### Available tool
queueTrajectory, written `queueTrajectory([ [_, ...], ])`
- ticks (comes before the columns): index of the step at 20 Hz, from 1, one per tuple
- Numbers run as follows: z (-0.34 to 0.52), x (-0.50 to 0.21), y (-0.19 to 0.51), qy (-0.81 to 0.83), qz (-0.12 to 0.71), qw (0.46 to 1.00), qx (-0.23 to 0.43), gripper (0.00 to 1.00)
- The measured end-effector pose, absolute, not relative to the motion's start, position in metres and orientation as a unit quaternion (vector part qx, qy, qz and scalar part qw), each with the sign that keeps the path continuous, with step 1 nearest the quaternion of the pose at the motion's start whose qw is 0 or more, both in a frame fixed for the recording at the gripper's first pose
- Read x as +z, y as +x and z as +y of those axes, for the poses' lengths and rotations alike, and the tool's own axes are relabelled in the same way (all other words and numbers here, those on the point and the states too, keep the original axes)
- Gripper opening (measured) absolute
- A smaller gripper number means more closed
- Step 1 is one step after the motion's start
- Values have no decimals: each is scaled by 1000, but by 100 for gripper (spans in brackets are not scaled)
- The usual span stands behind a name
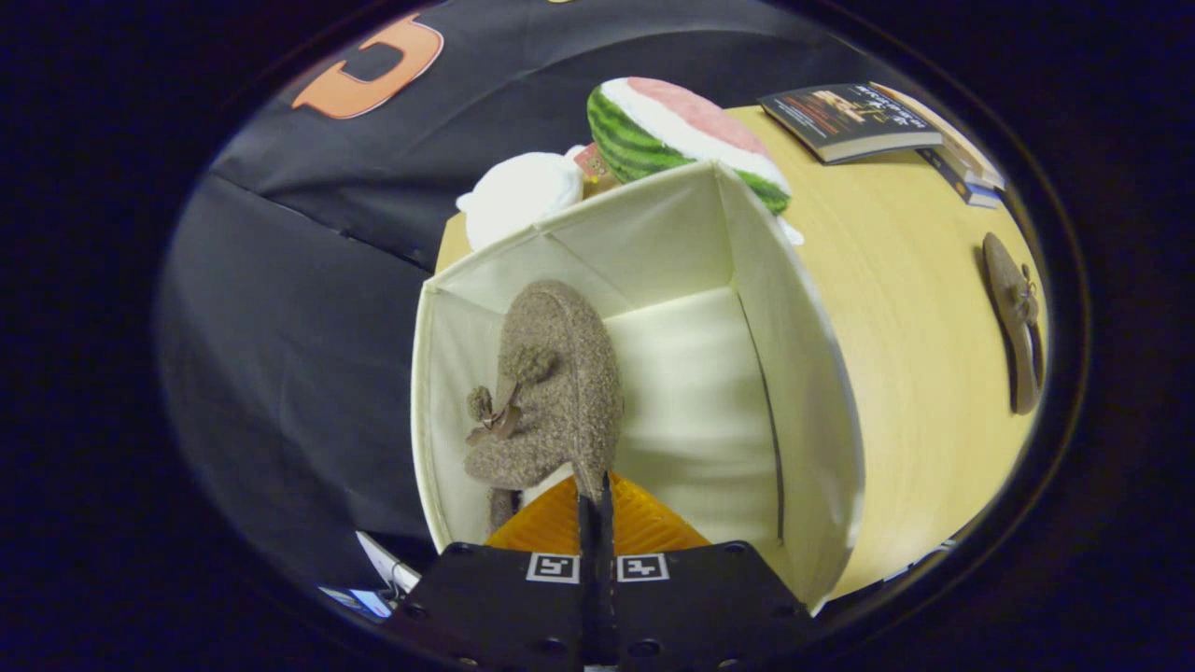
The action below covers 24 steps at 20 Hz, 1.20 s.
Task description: Open the storage box then place both shoes into the box .Put the left shoe in first, then the right shoe, with the right side of both shoes facing outward in a uniform manner.
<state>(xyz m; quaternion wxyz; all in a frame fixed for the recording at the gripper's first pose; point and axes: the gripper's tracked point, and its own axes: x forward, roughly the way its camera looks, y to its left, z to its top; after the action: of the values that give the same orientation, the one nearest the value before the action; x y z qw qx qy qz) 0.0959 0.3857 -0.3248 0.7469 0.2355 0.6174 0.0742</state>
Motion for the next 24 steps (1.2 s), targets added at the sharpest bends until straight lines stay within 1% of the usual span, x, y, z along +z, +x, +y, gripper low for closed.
queueTrajectory([
  [2,393,-328,94,255,621,737,73,0],
  [4,401,-330,96,268,621,733,76,20],
  [9,396,-307,97,255,595,756,94,80],
  [12,382,-275,95,250,566,778,112,83],
  [14,365,-247,94,245,542,795,124,89],
  [16,341,-217,92,239,513,813,137,89],
  [20,259,-166,94,221,452,853,141,89],
  [24,147,-150,97,200,419,879,105,89],
])
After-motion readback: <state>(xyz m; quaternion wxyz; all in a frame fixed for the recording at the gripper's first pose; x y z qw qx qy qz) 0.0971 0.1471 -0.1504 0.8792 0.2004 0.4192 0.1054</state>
